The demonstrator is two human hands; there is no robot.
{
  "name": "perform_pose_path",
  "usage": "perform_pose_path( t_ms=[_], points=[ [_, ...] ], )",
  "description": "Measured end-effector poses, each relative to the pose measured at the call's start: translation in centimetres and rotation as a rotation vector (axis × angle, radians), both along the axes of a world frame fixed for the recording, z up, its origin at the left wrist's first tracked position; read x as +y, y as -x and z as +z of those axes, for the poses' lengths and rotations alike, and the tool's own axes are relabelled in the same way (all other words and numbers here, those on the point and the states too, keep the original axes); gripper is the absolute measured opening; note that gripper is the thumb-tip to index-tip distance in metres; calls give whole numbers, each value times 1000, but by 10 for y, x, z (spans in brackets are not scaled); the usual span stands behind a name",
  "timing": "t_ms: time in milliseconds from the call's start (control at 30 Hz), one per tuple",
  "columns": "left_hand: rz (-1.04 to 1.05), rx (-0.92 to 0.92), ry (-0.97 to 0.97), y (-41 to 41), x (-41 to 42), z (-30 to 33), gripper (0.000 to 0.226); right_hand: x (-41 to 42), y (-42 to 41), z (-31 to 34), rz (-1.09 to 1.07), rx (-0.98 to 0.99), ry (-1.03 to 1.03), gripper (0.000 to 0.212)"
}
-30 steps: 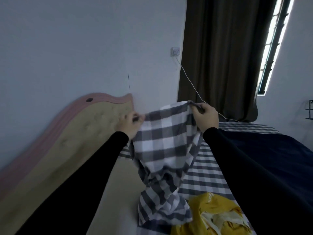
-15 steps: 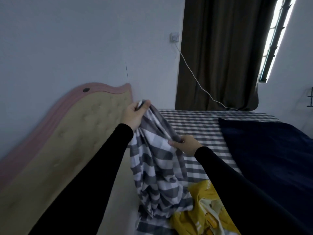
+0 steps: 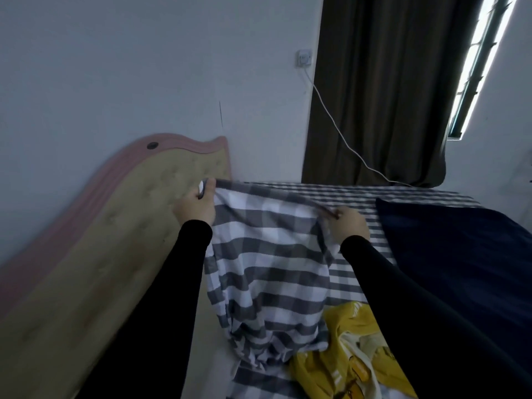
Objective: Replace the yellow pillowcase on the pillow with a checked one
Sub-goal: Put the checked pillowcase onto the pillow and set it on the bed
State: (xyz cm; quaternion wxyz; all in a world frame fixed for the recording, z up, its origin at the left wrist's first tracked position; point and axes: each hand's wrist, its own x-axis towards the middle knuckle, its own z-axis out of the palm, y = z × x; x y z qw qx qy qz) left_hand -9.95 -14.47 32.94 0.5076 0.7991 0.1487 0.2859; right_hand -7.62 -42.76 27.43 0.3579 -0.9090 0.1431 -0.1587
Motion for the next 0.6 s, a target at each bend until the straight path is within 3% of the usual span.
perform_pose_path(
  t_ms=[67,167,300,367,600],
  points=[
    [-20,30,-61,5,0,-2,57,-9,5,-19,-25,216,90,21],
    [-125,70,-41,9,-1,-18,54,-16,15,-54,-50,289,-63,27],
    [-243,97,69,4,1,-39,51,-17,15,-81,-11,243,-686,30],
    [-278,138,125,2,1,-45,53,-18,16,-81,26,230,-841,27],
    [-193,293,172,-15,11,-71,44,-34,16,-87,231,345,-474,42]
  ],
)
